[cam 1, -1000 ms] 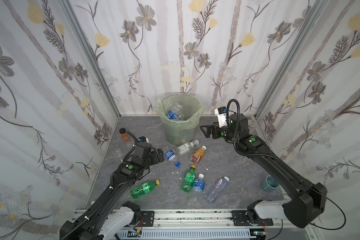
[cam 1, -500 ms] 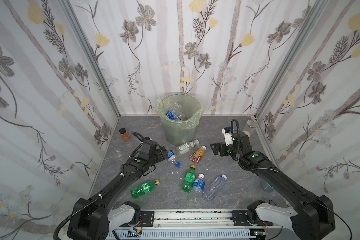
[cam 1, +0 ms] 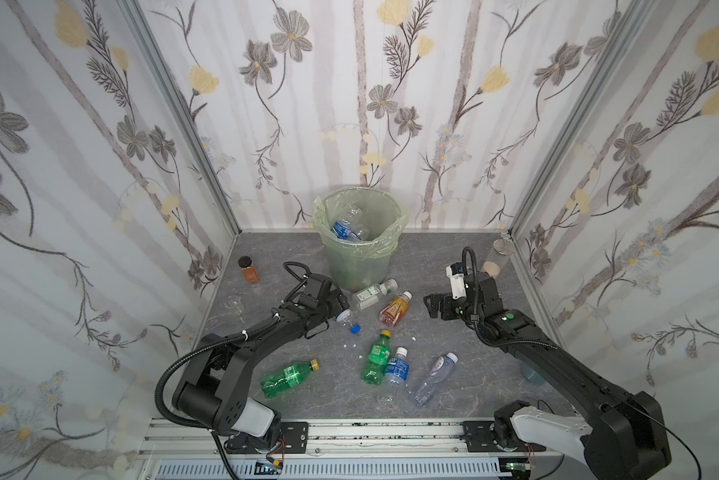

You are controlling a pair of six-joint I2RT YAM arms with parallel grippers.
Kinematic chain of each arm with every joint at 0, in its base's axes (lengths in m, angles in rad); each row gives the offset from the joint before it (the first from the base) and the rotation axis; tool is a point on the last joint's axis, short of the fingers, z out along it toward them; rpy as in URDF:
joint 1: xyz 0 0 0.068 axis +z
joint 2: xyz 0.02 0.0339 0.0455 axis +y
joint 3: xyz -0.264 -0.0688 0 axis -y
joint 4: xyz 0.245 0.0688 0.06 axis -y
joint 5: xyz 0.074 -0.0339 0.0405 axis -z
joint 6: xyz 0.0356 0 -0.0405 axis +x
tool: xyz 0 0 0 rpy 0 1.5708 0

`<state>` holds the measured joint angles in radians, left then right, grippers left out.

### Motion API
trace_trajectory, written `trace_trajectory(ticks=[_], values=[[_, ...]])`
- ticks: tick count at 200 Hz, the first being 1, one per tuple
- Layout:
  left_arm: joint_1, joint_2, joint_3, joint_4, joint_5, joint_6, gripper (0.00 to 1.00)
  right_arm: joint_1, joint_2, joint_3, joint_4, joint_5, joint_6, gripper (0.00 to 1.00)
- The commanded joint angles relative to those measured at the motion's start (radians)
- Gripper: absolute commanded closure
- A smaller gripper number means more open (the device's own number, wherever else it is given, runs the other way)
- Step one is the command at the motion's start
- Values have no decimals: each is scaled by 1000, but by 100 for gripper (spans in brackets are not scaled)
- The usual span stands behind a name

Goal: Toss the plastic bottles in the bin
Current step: 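Carry the water bottle with the left gripper and release it into the bin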

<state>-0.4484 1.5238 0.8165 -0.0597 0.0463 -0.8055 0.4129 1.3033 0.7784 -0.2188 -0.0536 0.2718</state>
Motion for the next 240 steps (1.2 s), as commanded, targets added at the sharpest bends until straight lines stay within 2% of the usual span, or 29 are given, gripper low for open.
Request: trace_trajectory(ticks=[1, 57, 70, 105, 151, 193, 217, 240], values=[[-8, 65, 36, 44, 1, -17, 16, -8, -14, -13, 41, 0, 3, 0], [-15, 199, 50, 42, -11, -8, 35, -24, -39, -18, 45, -9, 10, 0], [-16, 200, 37, 41, -17, -3, 39, -26, -41, -18, 45, -11, 11, 0], [-16, 127, -28, 38, -51, 5, 59, -32, -36, -18, 49, -17, 15, 0], [-16, -95, -143, -14, -101, 0, 57, -33, -18, -18, 55, -28, 21, 0], [-1, -354, -171, -183, -174, 41, 57, -33, 3, -18, 66, -44, 24, 0], [11, -436, -87, -282, -151, 119, 57, -34, 19, -18, 70, -55, 27, 0], [11, -420, 108, -319, -89, 195, 55, -33, 27, -18, 71, -66, 29, 0]])
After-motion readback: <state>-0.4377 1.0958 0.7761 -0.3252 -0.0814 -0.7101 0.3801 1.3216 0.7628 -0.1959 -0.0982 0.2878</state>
